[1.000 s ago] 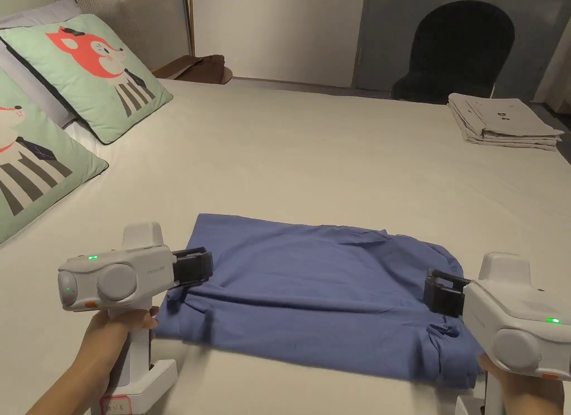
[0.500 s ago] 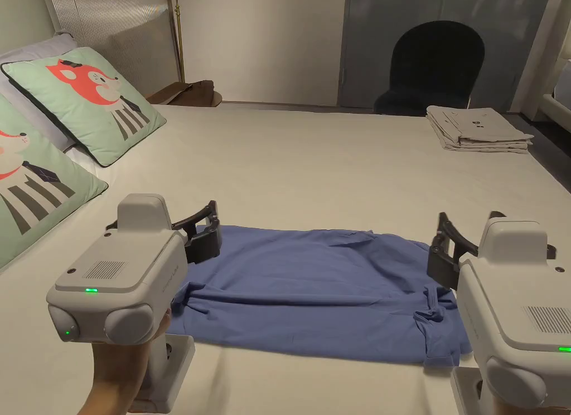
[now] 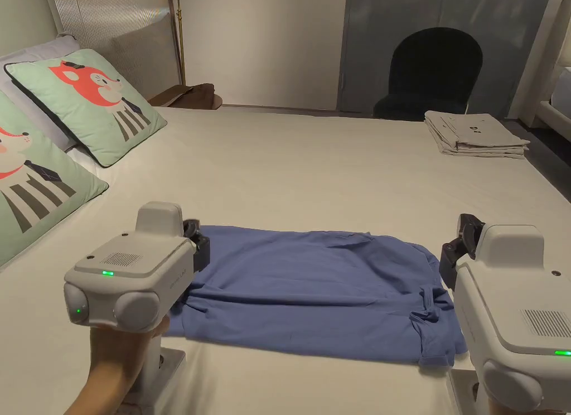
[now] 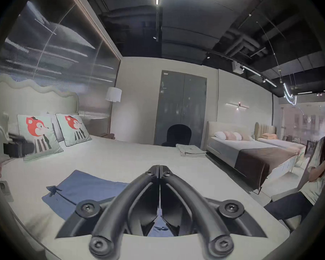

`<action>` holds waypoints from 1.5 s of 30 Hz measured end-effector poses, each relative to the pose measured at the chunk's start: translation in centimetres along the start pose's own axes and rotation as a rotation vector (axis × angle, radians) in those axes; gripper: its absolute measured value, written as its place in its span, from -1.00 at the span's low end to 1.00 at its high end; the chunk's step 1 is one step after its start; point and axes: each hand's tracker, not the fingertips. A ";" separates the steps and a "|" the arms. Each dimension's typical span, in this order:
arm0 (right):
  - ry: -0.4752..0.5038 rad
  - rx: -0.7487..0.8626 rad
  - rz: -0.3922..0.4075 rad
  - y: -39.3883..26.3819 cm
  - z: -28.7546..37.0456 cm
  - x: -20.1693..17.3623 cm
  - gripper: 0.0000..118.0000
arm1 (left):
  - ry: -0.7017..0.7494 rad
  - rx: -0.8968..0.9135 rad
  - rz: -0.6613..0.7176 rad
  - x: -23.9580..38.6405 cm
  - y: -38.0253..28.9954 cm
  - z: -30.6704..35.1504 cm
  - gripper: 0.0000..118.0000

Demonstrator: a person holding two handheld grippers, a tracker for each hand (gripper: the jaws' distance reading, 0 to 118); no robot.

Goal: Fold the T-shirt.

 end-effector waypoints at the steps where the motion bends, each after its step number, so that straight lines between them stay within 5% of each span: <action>1: 0.000 -0.005 -0.002 -0.2 -0.1 0.0 -1.00 | -0.009 -0.092 0.013 -0.6 -0.3 -1.1 -1.00; 7: -0.003 -0.060 -0.006 -1.5 -1.2 0.4 -1.00 | -0.038 -0.349 0.129 -4.3 -4.1 -5.8 -0.98; 10: -0.012 -0.084 0.001 -2.2 -1.9 0.5 -1.00 | -0.010 -0.413 0.124 -5.5 -5.9 -7.4 -0.21; 12: -0.015 -0.103 0.001 -2.7 -2.4 0.6 -1.00 | 0.005 -0.471 0.121 -6.1 -7.0 -8.4 -0.07; 14: -0.017 -0.121 -0.001 -3.1 -3.0 0.7 -1.00 | 0.020 -0.513 0.125 -6.7 -8.1 -9.4 0.64; 15: -0.018 -0.128 0.000 -3.3 -3.2 0.7 -1.00 | 0.029 -0.514 0.132 -6.9 -8.6 -9.7 0.69; 19: -0.021 -0.158 0.003 -4.1 -4.0 0.7 -1.00 | 0.091 -0.578 0.112 -7.2 -10.4 -11.5 0.66; 23: -0.023 -0.180 0.006 -4.8 -4.5 0.8 -1.00 | 0.064 -0.610 0.093 -6.7 -11.7 -12.5 -0.14; 25: -0.024 -0.197 0.007 -5.1 -4.7 1.0 -1.00 | 0.087 -0.574 0.066 -6.5 -11.6 -12.5 -0.21; 27: -0.028 -0.215 0.000 -5.5 -4.8 1.3 -1.00 | 0.032 -0.567 0.038 -6.2 -11.2 -12.5 -0.87; 30: -0.055 -0.321 -0.044 -7.0 -5.7 2.4 -0.90 | 0.029 -0.563 0.025 -6.3 -10.8 -12.5 -0.87; 31: -0.059 -0.372 -0.052 -7.6 -6.1 2.8 -0.66 | 0.033 -0.551 0.024 -6.4 -10.6 -12.3 -0.87; 33: -0.059 -0.478 -0.098 -9.7 -7.1 3.8 0.30 | 0.028 -0.529 0.029 -6.6 -10.0 -11.6 -0.87; 35: -0.056 -0.578 -0.131 -11.8 -8.0 4.3 0.79 | -0.003 -0.520 0.047 -6.9 -9.4 -11.4 -0.88; 39: -0.055 -0.672 -0.114 -15.2 -9.0 4.0 0.79 | -0.022 -0.501 0.062 -6.6 -8.4 -10.5 -0.88; 45: 0.012 -0.755 -0.202 -17.4 -10.1 3.1 0.71 | -0.020 -0.494 0.063 -6.0 -8.1 -9.9 -0.89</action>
